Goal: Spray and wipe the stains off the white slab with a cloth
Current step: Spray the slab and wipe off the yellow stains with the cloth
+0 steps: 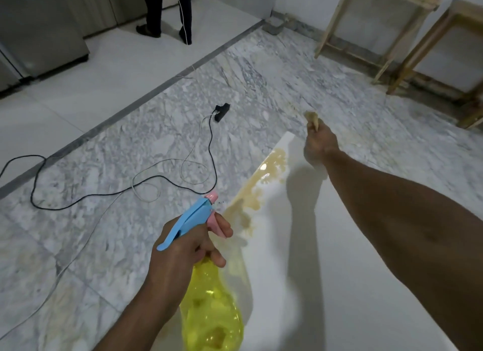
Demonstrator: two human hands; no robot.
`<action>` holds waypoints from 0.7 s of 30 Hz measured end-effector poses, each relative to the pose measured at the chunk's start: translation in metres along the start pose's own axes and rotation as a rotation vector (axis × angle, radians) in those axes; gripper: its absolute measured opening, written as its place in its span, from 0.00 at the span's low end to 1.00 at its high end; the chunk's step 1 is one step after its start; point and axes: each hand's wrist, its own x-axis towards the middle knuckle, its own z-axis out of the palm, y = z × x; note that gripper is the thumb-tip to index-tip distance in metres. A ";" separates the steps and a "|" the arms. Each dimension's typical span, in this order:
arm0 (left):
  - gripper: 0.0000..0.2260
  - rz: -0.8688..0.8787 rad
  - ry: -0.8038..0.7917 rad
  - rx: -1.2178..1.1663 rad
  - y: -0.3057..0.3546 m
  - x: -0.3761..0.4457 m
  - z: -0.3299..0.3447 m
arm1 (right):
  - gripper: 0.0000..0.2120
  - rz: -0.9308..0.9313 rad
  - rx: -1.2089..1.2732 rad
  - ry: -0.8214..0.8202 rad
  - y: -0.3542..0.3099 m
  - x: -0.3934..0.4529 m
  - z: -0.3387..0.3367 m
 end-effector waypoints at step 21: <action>0.16 -0.009 0.203 -0.116 -0.029 -0.095 -0.058 | 0.26 -0.214 -0.568 -0.293 0.003 -0.208 0.111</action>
